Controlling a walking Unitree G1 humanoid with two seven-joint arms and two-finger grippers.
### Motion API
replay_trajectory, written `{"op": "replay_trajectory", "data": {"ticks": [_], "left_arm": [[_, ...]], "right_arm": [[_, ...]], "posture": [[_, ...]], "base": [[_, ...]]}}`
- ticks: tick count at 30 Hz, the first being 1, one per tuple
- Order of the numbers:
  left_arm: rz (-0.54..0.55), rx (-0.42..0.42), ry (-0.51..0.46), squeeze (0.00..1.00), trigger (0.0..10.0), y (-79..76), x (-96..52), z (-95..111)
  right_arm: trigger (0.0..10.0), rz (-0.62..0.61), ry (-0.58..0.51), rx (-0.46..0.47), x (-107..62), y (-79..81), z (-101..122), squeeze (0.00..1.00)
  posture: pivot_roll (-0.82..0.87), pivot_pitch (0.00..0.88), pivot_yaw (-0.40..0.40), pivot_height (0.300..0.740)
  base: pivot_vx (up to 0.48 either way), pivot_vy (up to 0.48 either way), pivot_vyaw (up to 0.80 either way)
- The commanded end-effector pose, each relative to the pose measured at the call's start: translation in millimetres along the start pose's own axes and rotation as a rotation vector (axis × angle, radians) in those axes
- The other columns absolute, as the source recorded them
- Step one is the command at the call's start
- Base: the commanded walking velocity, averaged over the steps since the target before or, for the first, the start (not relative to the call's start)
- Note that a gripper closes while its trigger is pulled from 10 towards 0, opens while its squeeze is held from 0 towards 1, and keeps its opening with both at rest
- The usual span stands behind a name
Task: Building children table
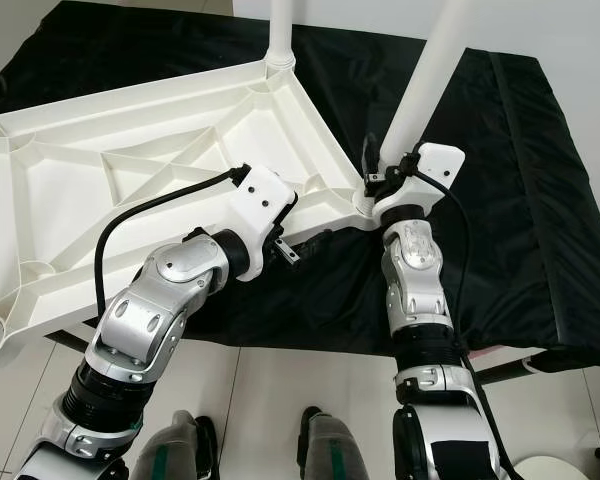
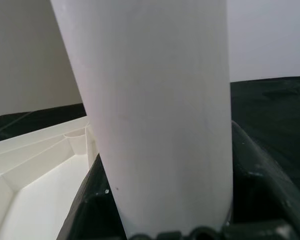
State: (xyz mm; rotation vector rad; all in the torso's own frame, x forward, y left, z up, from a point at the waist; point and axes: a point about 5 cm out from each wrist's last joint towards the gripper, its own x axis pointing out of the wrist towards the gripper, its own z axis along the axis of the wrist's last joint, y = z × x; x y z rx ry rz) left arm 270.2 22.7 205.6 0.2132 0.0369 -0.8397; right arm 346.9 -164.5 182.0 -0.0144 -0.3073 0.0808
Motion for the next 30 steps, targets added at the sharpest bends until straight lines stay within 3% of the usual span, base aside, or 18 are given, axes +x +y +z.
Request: {"op": "replay_trajectory", "data": {"ticks": [1,6,21,30], "left_arm": [[0.027,-0.012,0.007,0.0,10.0,-0.4,-2.0,-3],[0.031,-0.014,0.008,0.0,10.0,-0.4,-3.1,-2],[0.034,-0.019,0.008,0.0,10.0,-0.4,-3.8,-2],[0.031,-0.017,0.009,0.0,10.0,0.6,-4.2,-1]], "right_arm": [[10.0,0.022,0.282,0.011,-21.7,5.2,-52,0.0],[10.0,0.085,0.286,-0.066,-17.6,10.7,-49,0.0],[10.0,0.087,0.304,-0.076,-26.4,9.5,-54,0.0],[10.0,-0.065,0.315,0.13,-47.9,-2.7,-68,0.0]], "posture": [[-0.03,0.188,0.013,0.74],[-0.03,0.19,0.01,0.74],[-0.03,0.197,0.011,0.74],[-0.03,0.198,0.017,0.74]], "base": [[0.0,0.0,0.0],[0.0,0.0,0.0],[0.0,0.0,0.0],[0.0,0.0,0.0]]}}
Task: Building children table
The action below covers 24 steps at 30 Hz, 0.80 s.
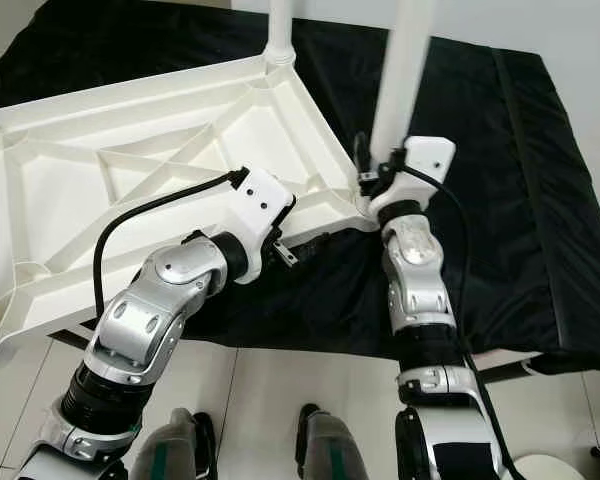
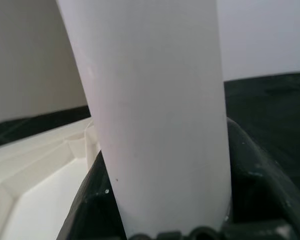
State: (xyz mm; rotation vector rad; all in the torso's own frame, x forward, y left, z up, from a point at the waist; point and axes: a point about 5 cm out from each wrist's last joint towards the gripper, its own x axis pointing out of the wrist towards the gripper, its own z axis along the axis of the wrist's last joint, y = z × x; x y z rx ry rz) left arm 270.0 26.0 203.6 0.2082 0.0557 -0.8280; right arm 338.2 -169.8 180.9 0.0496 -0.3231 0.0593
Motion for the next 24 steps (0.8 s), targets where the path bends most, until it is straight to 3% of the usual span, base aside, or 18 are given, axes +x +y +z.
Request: {"op": "replay_trajectory", "data": {"ticks": [1,5,9,12,19,24], "left_arm": [[0.022,-0.005,-0.007,0.0,10.0,-1.1,-1.9,1],[0.02,-0.001,-0.006,0.0,10.0,-0.4,-1.4,2],[0.021,-0.001,-0.006,0.0,10.0,0.0,-1.5,2],[0.023,0.0,-0.005,0.0,10.0,0.0,-1.9,1],[0.023,0.0,-0.005,0.0,10.0,-0.2,-1.7,2],[0.024,0.001,-0.006,0.0,10.0,-0.3,-1.6,2]], "right_arm": [[10.0,-0.045,0.333,0.066,-40.2,-3.4,-68,0.0],[10.0,-0.077,0.348,0.099,-42.1,-4.9,-72,0.0],[10.0,-0.064,0.35,0.082,-43.5,-3.0,-73,0.0],[10.0,-0.001,0.337,0.017,-45.7,6.5,-72,0.0],[10.0,-0.003,0.334,0.035,-47.2,12.5,-72,0.0],[10.0,-0.081,0.303,0.012,-46.1,18.8,-65,0.0]], "posture": [[-0.03,0.198,0.017,0.74],[-0.03,0.196,0.019,0.74],[-0.02,0.195,0.019,0.74],[-0.02,0.194,0.019,0.74],[-0.02,0.194,0.016,0.74],[-0.03,0.192,0.014,0.74]], "base": [[0.0,0.0,0.0],[0.0,0.0,0.0],[0.0,0.0,0.0],[0.0,0.0,0.0],[0.0,0.0,0.0],[0.0,0.0,0.0]]}}
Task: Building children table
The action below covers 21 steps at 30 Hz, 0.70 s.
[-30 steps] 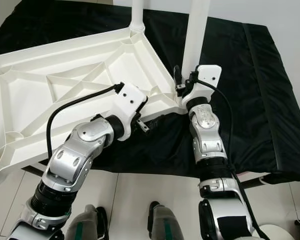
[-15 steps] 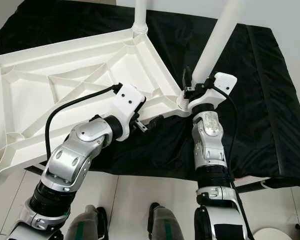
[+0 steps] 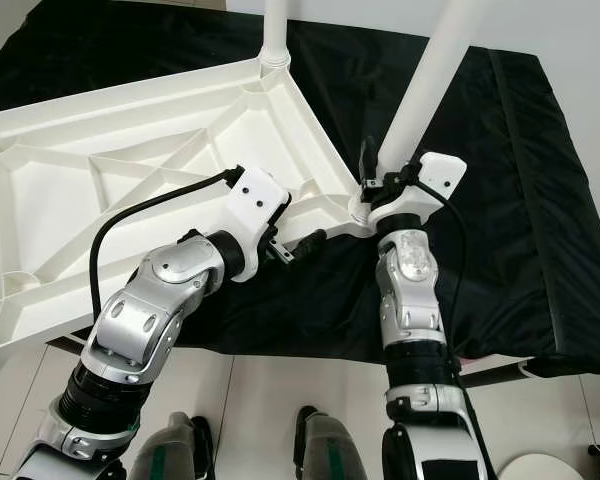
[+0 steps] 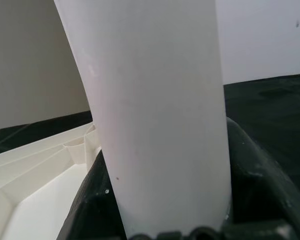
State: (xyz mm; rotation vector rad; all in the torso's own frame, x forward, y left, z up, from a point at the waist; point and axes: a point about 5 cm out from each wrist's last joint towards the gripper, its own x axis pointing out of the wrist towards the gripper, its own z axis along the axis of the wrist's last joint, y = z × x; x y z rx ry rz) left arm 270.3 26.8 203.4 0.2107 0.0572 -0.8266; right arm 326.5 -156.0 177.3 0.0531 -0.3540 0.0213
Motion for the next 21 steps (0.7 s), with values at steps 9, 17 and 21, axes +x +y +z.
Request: {"op": "replay_trajectory", "data": {"ticks": [9,17,21], "left_arm": [[0.024,0.0,-0.013,0.0,10.0,-1.2,-0.1,3],[0.027,-0.001,-0.016,0.0,10.0,-1.3,-0.8,4],[0.028,-0.001,-0.016,0.0,10.0,-1.5,-1.1,4]], "right_arm": [[10.0,-0.218,0.288,-0.03,-43.4,13.8,-56,0.0],[10.0,-0.333,0.228,-0.096,-54.4,2.9,-52,0.0],[10.0,-0.341,0.227,-0.109,-56.0,2.2,-53,0.0]], "posture": [[-0.02,0.189,0.009,0.74],[-0.02,0.189,0.007,0.74],[-0.02,0.189,0.007,0.74]], "base": [[0.0,0.0,0.0],[0.0,0.0,0.0],[0.0,0.0,0.0]]}}
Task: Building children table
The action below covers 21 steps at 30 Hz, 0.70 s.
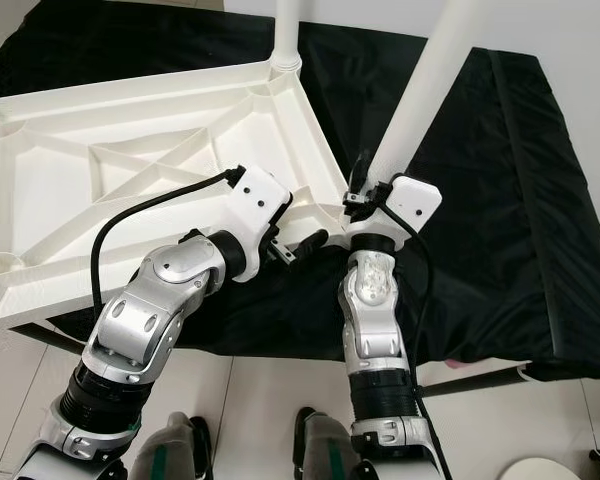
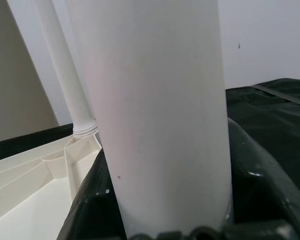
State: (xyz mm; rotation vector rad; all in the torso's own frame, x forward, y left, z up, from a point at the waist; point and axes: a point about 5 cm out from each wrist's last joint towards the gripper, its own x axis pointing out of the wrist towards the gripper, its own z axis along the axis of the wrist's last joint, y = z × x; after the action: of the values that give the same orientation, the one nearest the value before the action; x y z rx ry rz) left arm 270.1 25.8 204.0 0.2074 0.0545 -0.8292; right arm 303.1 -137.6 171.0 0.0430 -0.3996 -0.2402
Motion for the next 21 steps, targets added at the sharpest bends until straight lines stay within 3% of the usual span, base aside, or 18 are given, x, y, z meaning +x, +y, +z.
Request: {"op": "replay_trajectory", "data": {"ticks": [1,8,21], "left_arm": [[0.03,0.001,-0.012,0.0,10.0,-0.7,-1.6,3],[-0.005,-0.003,-0.005,0.0,10.0,-6.5,-3.2,1],[-0.043,0.007,0.024,0.0,10.0,-13.3,-2.2,-6]], "right_arm": [[10.0,-0.081,0.273,-0.09,-30.1,-21.5,-53,0.0],[10.0,-0.055,0.271,-0.111,-34.3,-12.4,-53,0.0],[10.0,-0.098,0.262,-0.149,-38.9,-12.8,-51,0.0]], "posture": [[-0.02,0.189,0.007,0.74],[-0.02,0.187,0.005,0.74],[-0.02,0.183,0.001,0.74]], "base": [[0.0,0.0,0.0],[0.0,0.0,0.0],[0.0,0.0,0.0]]}}
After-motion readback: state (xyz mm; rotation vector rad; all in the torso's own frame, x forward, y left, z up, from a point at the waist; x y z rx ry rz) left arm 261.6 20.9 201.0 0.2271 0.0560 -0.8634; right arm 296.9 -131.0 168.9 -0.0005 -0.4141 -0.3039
